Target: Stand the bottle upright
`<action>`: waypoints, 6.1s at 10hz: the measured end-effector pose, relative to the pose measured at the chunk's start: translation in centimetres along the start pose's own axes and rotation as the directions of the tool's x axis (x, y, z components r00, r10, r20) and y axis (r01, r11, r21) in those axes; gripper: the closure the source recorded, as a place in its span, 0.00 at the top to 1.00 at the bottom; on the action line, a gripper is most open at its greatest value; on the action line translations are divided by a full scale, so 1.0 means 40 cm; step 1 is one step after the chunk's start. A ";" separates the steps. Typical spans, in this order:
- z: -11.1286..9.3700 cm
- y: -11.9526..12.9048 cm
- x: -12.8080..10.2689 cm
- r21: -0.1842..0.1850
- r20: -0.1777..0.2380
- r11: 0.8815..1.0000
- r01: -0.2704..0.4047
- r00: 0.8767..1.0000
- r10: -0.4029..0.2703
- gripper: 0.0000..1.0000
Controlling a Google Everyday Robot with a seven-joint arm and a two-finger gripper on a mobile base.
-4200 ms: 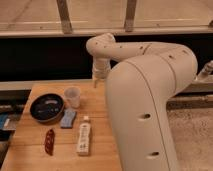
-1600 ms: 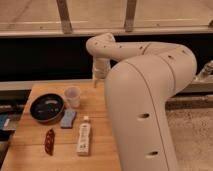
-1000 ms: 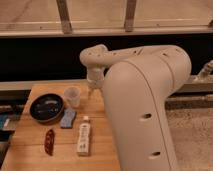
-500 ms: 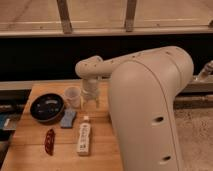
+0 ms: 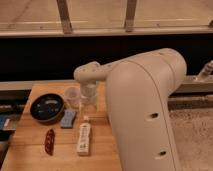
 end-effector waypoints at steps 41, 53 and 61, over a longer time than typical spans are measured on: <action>0.168 0.052 0.016 -0.063 -0.152 0.998 0.009 0.988 -0.018 0.52; 0.045 0.026 -0.014 0.025 -0.056 1.000 -0.016 0.998 0.017 0.00; -0.263 -0.125 -0.154 0.116 0.125 0.985 -0.128 0.986 0.113 0.00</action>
